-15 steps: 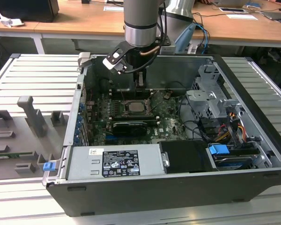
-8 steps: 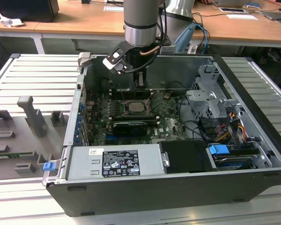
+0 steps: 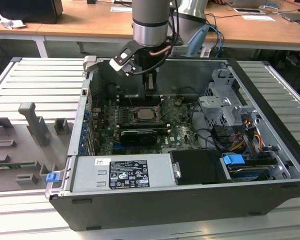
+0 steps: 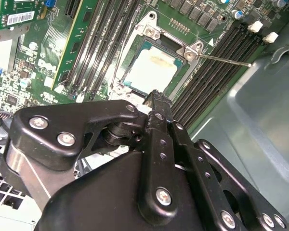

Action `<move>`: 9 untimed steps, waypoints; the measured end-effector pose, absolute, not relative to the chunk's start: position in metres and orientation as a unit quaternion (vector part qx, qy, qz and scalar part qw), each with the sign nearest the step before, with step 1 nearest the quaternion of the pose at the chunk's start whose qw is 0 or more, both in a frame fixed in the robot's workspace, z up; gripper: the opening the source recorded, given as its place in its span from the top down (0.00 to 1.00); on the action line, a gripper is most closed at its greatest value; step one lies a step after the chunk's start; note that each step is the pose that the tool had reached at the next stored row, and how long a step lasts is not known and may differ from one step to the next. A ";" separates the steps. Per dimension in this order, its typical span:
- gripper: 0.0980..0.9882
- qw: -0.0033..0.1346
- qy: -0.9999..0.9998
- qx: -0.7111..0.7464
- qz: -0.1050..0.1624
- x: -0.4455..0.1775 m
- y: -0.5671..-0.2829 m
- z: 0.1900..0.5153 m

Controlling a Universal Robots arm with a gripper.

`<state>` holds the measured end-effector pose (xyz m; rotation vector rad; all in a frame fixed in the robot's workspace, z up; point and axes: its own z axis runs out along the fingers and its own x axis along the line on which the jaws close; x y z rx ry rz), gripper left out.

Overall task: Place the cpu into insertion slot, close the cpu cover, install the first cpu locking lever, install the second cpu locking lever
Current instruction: 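Close the cpu cover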

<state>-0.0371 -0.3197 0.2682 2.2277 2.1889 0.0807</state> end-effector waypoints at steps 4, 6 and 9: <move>0.99 0.008 0.701 0.713 0.026 -0.035 -0.320 0.272; 0.99 0.008 0.701 0.713 0.025 -0.030 -0.320 0.272; 0.99 0.007 0.701 0.713 0.025 -0.028 -0.320 0.272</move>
